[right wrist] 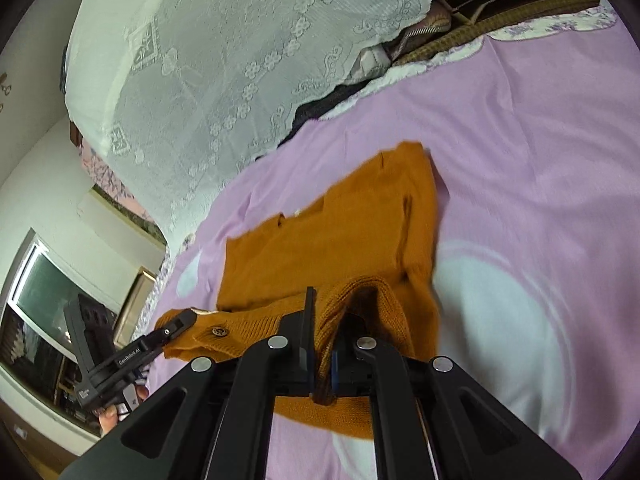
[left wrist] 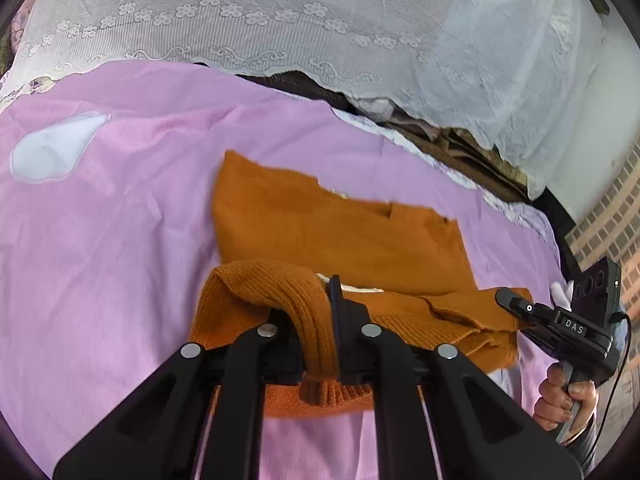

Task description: Fold small clothes

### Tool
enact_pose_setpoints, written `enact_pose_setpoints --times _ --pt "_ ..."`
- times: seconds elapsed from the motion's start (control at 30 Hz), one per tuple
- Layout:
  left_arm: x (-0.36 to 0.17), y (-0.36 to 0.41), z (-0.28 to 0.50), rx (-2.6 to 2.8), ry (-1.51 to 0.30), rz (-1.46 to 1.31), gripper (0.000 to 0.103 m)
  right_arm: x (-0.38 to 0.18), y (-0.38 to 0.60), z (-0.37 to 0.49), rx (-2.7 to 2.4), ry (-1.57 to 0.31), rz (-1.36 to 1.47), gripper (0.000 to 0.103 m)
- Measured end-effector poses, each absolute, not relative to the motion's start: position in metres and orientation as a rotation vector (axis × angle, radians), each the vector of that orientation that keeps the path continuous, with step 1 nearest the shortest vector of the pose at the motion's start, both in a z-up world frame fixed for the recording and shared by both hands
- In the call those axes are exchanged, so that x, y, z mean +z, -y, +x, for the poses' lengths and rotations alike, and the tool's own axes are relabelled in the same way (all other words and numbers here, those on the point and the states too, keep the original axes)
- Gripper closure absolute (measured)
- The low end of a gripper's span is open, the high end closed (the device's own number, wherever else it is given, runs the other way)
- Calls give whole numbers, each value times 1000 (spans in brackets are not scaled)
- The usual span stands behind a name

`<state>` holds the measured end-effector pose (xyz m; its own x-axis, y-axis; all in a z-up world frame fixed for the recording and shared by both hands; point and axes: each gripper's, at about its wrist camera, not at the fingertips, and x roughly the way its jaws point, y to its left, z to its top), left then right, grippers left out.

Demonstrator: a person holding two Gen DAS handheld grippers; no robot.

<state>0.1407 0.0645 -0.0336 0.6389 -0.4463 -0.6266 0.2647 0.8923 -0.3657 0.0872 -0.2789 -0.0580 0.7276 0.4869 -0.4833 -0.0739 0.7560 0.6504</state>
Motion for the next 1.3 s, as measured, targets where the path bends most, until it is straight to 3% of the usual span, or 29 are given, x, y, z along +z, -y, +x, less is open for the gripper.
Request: enact_pose_setpoints --times 0.37,1.0,1.03,1.1,1.17,1.3 --pt "-26 -56 201 -367 -747 -284 94 -51 283 140 322 -654 690 98" --pt "-67 -50 255 -355 -818 -313 90 -89 297 201 283 -740 734 95" --pt "-67 -51 255 -355 -821 -320 89 -90 301 200 295 -737 761 89" --pt "-63 -56 250 -328 -806 -328 75 -86 306 196 300 -714 787 79" --pt "-54 -63 243 -273 -765 -325 49 -78 309 189 307 -687 784 78" --pt "-33 -85 228 -255 -689 -375 41 -56 307 176 328 -628 737 78"
